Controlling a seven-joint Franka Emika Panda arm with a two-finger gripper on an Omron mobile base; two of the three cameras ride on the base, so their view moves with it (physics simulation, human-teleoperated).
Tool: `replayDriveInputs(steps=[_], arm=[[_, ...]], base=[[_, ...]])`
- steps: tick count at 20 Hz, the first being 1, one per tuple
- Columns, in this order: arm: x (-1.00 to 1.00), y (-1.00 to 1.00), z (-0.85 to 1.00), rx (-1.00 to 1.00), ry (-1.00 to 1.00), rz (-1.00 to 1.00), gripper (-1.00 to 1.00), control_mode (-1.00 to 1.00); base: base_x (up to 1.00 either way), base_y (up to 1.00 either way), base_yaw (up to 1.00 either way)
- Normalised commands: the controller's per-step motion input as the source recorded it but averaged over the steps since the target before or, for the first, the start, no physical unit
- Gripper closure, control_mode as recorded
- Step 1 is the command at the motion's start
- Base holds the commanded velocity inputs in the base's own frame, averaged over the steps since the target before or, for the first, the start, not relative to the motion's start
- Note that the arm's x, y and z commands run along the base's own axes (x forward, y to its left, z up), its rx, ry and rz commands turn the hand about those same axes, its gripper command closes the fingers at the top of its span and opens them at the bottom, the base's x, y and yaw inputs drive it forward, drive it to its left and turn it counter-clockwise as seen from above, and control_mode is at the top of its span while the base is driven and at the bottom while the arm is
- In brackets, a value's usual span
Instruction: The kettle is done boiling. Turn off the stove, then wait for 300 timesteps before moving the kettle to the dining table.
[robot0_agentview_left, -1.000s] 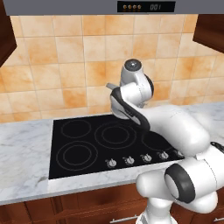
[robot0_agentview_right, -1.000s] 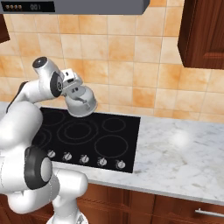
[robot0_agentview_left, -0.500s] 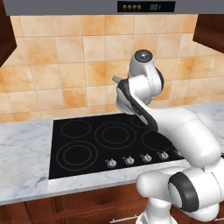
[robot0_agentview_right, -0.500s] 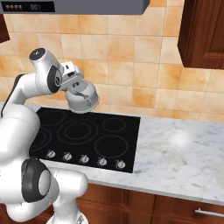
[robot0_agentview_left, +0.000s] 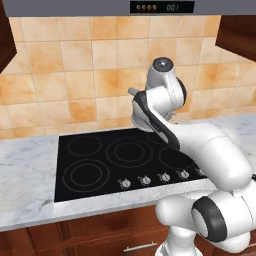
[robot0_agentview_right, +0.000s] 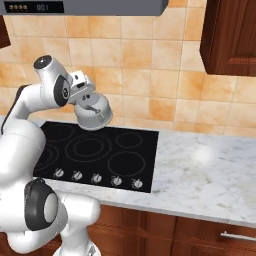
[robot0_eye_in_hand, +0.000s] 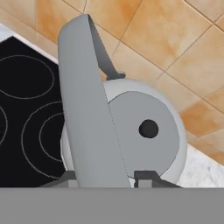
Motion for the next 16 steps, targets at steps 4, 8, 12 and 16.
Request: replayDriveInputs(steps=[4,8,12,16], arm=[[0.0,0.0,0.0,0.0,0.0,0.0,1.0,1.0],[0.0,0.0,0.0,0.0,0.0,0.0,1.0,1.0],[0.0,0.0,0.0,0.0,0.0,0.0,1.0,1.0],[0.0,0.0,0.0,0.0,0.0,0.0,1.0,1.0]], base=[[-0.44,-0.08,-0.3],[-0.38,-0.01,-0.38],[-0.39,-0.03,-0.49],[-0.31,-0.24,-0.53]])
